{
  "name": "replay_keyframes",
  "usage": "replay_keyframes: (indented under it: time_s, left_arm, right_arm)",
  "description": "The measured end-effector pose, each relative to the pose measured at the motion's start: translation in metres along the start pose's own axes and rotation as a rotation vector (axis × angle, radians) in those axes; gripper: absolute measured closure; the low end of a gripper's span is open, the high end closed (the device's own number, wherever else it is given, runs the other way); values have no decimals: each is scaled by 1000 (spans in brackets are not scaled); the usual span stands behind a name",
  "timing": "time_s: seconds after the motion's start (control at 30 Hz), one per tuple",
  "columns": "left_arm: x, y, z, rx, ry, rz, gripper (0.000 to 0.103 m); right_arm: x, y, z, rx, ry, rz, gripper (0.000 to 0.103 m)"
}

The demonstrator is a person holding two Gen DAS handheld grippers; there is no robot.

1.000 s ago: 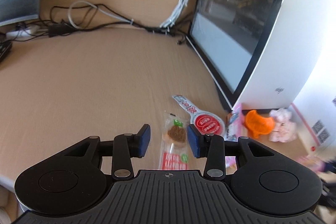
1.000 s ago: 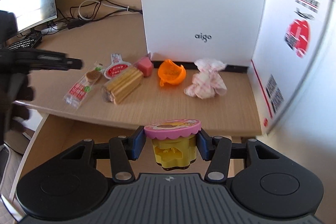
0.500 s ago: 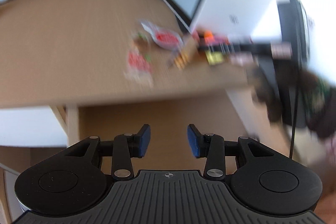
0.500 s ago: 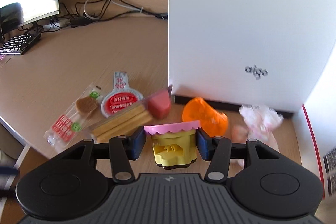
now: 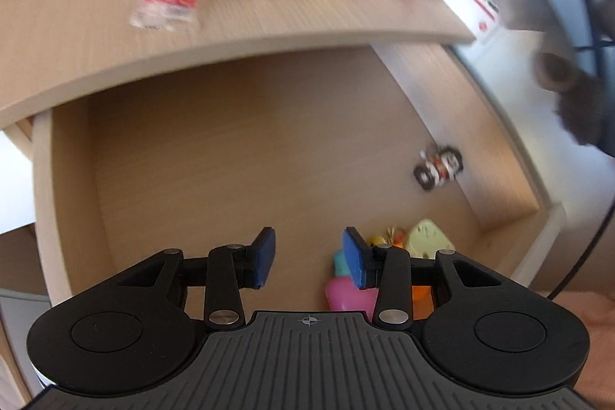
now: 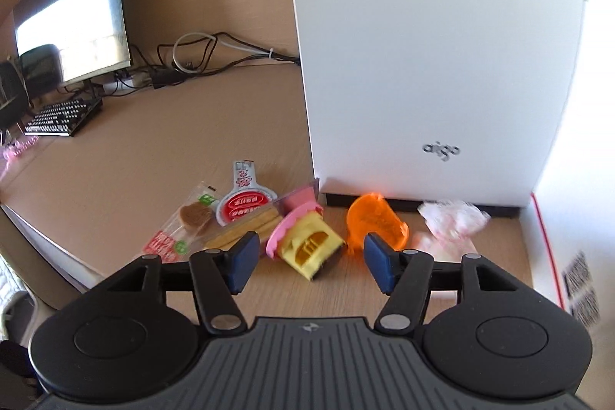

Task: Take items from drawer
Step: 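Grasp the pink pig toy with teal top in the drawer with the left tool, then grasp the orange shell half in the drawer with the right tool while the left tool holds the pig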

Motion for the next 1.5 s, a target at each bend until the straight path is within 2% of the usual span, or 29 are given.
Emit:
replay_keyframes:
  time_s: [0.1,0.27,0.47,0.57,0.67,0.77,0.9,1.07,1.23,1.33,1.5]
  left_arm:
    - [-8,-7,7,-38,-54,-59,60]
    - [-11,-25,22,-110,-132,-162,61]
    - [-7,-52,36,-162,-136,-246,61]
    - [-4,-69,43,-145,-166,-301,59]
    - [0,-80,47,-119,-176,-324,52]
    - [4,-85,48,-114,-180,-325,50]
    - [3,-81,42,-121,-153,-302,53]
    - [-5,-65,24,-35,-131,-265,55]
    - [-14,-47,-3,21,-30,-213,55]
    - [-15,-36,-10,6,41,-148,55]
    - [-17,-17,-11,21,67,-57,55]
  right_arm:
    - [-10,22,8,-26,-34,-30,41]
    - [-50,43,35,-45,-131,-124,39]
    - [-90,40,59,-142,-202,-213,39]
    - [-97,41,64,-147,-205,-230,39]
    - [-98,40,64,-151,-204,-235,39]
    - [-98,40,65,-141,-200,-241,39]
    - [-100,38,64,-135,-196,-258,39]
    - [-93,42,69,-96,-254,-258,39]
    - [-79,42,73,-134,-265,-241,39]
    - [-82,29,68,-127,-259,-320,39]
    - [-113,-2,49,-115,-200,-528,39]
Point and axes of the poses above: each gripper's, at about its wrist camera, not at the fingertips, and y roughly against the way its jaws point, z to its right, x to its top, the point moved 4 cm from there along -y, roughly the way its jaws point, and after that the axes turned 14 degrees about -y, right-handed, at the moved point
